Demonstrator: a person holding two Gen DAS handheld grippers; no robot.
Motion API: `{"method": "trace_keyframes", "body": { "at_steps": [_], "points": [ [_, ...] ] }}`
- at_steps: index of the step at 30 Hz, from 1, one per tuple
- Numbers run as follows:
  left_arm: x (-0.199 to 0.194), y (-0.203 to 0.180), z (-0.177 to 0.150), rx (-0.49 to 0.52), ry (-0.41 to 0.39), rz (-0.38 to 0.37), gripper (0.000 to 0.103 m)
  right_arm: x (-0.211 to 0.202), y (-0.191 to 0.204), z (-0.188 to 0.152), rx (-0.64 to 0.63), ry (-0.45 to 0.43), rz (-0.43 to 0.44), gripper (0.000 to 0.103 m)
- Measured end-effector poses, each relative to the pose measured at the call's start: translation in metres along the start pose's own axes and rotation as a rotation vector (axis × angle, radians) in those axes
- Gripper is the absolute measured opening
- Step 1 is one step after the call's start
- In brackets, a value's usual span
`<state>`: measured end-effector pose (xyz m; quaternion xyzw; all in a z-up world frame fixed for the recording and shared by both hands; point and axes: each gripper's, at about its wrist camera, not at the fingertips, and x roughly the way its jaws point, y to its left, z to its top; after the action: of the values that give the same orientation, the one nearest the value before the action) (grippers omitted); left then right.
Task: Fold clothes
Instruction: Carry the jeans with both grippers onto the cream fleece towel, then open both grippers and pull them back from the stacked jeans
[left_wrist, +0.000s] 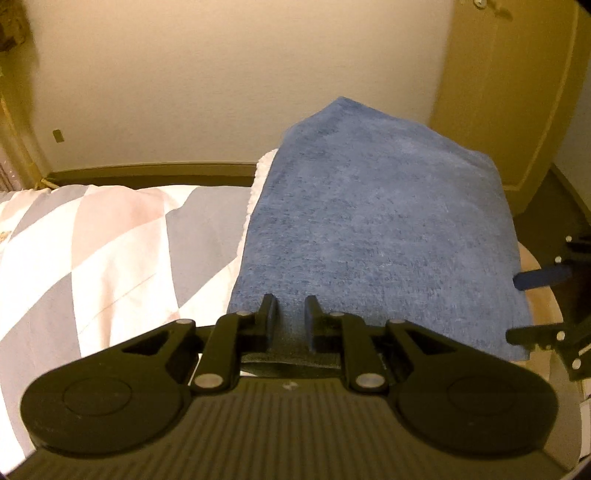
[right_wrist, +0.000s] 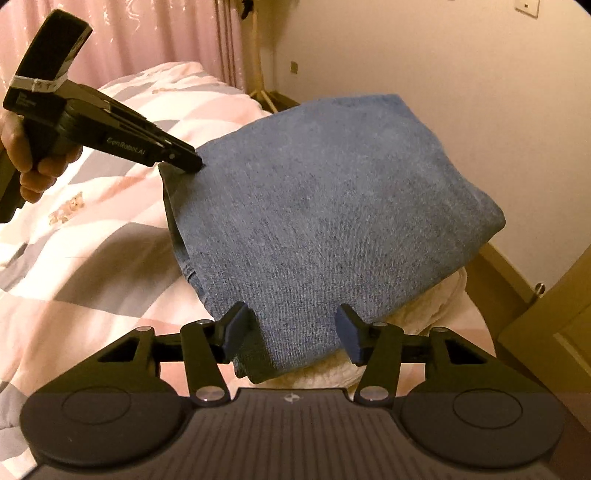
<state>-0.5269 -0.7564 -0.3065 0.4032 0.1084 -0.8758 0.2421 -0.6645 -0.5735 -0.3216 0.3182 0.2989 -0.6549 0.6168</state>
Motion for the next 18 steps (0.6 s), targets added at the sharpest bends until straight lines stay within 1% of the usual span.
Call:
{"method": "trace_keyframes", "body": {
  "at_steps": [3, 4, 6, 8, 10, 12, 13, 15, 17, 18],
  "points": [
    [-0.005, -0.005, -0.001, 0.010, 0.009, 0.014, 0.016, -0.007, -0.001, -0.008, -0.007, 0.008, -0.007, 0.054],
    [0.002, -0.003, 0.003, 0.011, 0.016, 0.019, 0.016, -0.008, 0.000, -0.006, -0.007, 0.013, -0.009, 0.055],
    [0.002, -0.004, 0.008, -0.004, 0.039, 0.036, 0.016, -0.013, 0.000, -0.001, -0.001, 0.020, -0.012, 0.055],
    [-0.004, -0.005, 0.015, -0.030, 0.057, 0.062, 0.016, -0.021, 0.003, 0.005, 0.037, -0.004, -0.008, 0.055],
    [-0.019, -0.011, 0.022, -0.049, 0.074, 0.094, 0.017, -0.039, 0.000, 0.011, 0.081, -0.029, -0.015, 0.060],
    [-0.038, -0.018, 0.027, -0.072, 0.109, 0.143, 0.023, -0.059, -0.001, 0.014, 0.125, -0.047, -0.025, 0.070],
    [-0.048, -0.022, 0.029, -0.091, 0.128, 0.162, 0.024, -0.068, -0.002, 0.016, 0.146, -0.048, -0.028, 0.074],
    [-0.069, -0.028, 0.030, -0.150, 0.150, 0.173, 0.030, -0.085, -0.003, 0.016, 0.201, -0.032, -0.038, 0.086],
    [-0.093, -0.034, 0.029, -0.215, 0.153, 0.171, 0.035, -0.102, -0.004, 0.016, 0.262, -0.011, -0.049, 0.093],
    [-0.106, -0.040, 0.029, -0.245, 0.149, 0.172, 0.040, -0.110, -0.005, 0.016, 0.293, -0.004, -0.052, 0.095]
  ]
}}
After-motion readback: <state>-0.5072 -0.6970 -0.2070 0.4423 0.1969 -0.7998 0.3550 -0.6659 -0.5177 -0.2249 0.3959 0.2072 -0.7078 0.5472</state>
